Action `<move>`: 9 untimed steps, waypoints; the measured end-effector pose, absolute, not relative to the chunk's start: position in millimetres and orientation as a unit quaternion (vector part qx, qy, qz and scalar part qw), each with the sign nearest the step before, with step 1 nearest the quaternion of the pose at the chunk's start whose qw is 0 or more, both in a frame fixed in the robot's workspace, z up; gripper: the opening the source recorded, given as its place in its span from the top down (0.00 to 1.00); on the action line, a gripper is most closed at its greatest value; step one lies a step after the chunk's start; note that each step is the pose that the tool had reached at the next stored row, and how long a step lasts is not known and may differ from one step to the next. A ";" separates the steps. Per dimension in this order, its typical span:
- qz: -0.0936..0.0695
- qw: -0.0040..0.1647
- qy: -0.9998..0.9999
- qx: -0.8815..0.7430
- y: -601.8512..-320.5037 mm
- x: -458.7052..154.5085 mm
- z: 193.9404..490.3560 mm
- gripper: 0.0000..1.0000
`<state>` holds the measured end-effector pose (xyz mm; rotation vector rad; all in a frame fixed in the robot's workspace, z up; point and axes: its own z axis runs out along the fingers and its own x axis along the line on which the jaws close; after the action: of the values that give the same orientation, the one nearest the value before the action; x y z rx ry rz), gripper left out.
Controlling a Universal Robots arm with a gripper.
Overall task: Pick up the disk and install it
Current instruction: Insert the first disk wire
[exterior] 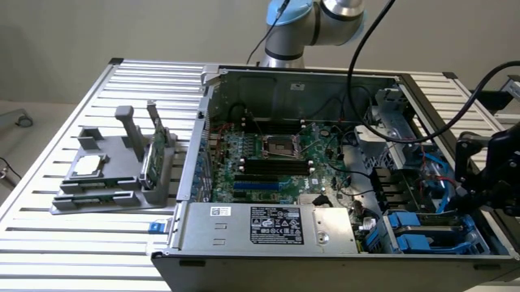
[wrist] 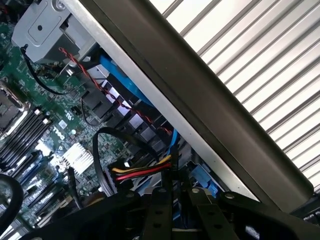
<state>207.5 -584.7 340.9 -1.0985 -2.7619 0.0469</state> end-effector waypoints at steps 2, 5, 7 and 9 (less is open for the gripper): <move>0.016 0.085 -0.926 -0.368 -584.7 207.5 340.9 0.84; 0.016 0.085 -0.926 -0.369 -584.8 207.0 340.7 0.84; 0.015 0.085 -0.925 -0.371 -584.8 204.6 341.1 0.84; 0.014 0.086 -0.923 -0.374 -584.8 203.5 341.2 0.84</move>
<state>203.5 -584.8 341.2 -1.1139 -2.7528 0.0406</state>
